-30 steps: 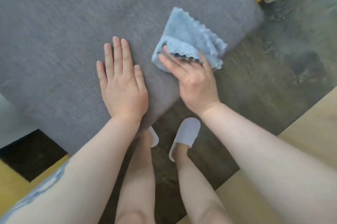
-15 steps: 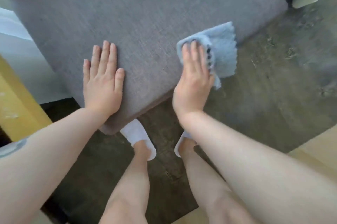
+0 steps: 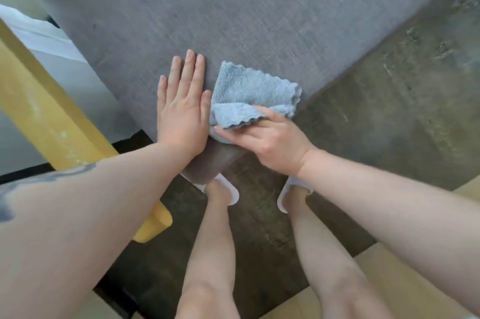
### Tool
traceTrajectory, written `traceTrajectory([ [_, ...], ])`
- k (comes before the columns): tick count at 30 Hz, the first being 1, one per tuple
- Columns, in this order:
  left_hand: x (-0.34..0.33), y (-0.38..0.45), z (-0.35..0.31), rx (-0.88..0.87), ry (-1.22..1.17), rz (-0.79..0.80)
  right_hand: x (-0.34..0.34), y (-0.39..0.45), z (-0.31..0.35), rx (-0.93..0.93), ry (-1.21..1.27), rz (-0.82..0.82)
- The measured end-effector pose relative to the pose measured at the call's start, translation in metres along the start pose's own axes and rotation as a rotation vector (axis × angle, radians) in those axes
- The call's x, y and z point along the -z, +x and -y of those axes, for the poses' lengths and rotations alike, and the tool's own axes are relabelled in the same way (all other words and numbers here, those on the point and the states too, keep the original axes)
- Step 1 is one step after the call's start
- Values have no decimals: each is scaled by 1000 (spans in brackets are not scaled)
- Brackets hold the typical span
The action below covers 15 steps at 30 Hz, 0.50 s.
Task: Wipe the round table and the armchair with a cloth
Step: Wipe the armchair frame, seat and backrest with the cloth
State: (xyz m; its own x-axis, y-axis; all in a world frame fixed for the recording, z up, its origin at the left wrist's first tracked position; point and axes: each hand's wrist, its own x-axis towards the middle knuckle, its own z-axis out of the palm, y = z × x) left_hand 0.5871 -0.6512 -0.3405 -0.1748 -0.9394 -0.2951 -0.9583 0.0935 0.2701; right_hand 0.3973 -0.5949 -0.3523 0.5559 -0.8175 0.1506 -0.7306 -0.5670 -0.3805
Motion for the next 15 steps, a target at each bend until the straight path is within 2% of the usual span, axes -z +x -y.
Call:
traceTrajectory([
  [1, 1, 0, 0, 4, -5, 1, 6, -5, -24, 32, -84, -32],
  [2, 0, -1, -2, 16, -5, -9, 11, -10, -35, -48, -115, -59],
  [3, -1, -2, -4, 27, -1, -21, 13, -16, -26, -235, -92, -90],
  [4, -3, -2, -5, 39, -1, -35, 8, -18, 0, -470, -52, -133],
  [5, -4, -1, -5, 59, -4, -50, -2, -16, 33, -609, 16, -158],
  [6, -5, 0, -4, 88, -7, -63, -14, -13, 64, -627, 53, -163],
  [7, -6, 2, -1, 123, -8, -77, -18, -5, 83, -566, 95, -136],
  [8, -5, 7, 3, 161, -7, -92, -18, 6, 81, -418, 103, -73],
  [10, -2, 15, 13, 251, -13, -121, -6, 23, 28, -109, 36, 11],
  [11, -1, 18, 16, 286, -19, -131, 5, 29, -10, -24, -34, 36],
  [12, -1, 19, 15, 311, -21, -134, 16, 32, -44, -59, -105, 31],
  [13, -1, 20, 12, 332, -22, -132, 27, 33, -63, -215, -145, 4],
  [15, 0, 22, 5, 363, -31, -132, 29, 38, -49, -665, -181, -96],
])
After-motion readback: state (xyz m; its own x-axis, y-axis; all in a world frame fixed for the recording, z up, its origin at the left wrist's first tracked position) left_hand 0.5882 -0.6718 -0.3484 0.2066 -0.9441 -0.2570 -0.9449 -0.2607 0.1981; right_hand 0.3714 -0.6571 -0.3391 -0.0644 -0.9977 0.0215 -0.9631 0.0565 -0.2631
